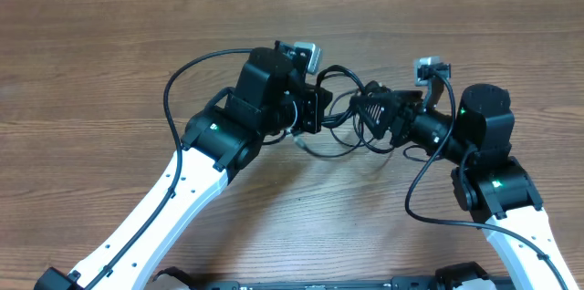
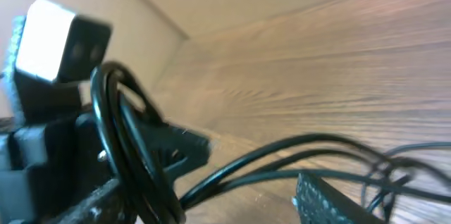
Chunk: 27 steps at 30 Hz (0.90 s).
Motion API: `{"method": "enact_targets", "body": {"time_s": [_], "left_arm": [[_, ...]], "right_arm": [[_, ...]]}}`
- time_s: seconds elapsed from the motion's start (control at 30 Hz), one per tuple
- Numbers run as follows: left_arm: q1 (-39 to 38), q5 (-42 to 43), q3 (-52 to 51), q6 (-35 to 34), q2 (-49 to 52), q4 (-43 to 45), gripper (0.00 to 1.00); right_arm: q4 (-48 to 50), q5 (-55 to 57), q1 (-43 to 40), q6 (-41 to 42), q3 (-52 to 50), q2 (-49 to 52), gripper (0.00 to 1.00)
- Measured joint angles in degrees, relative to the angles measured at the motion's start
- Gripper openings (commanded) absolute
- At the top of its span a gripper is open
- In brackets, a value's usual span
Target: Untangle cables
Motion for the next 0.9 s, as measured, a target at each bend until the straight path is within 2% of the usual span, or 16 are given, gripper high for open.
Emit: {"method": "enact_targets", "body": {"time_s": [0.1,0.2,0.27,0.4,0.43,0.9], "left_arm": [[0.00,1.84,0.00,-0.13,0.00,0.04,0.04],[-0.70,4.20,0.00,-0.28,0.00,0.61,0.04],[-1.18,6.16,0.00,-0.07,0.00,1.79,0.04],[-2.27,10.10,0.00,1.53,0.00,4.15,0.04],[-2.60,10.78,0.00,1.95,0.00,4.57,0.04],[-3.26,12.66,0.00,5.14,-1.38,2.84,0.04]], "right_arm": [[0.26,3.85,0.00,0.50,0.00,0.02,0.64],[0.26,6.43,0.00,0.63,0.00,0.00,0.57],[0.17,7.89,0.00,0.74,0.00,0.02,0.41],[-0.04,10.01,0.11,0.46,0.00,0.00,0.20],[-0.37,10.29,0.15,-0.35,0.00,0.00,0.05],[-8.35,23.02,1.46,-2.89,0.00,-0.31,0.04]]}}
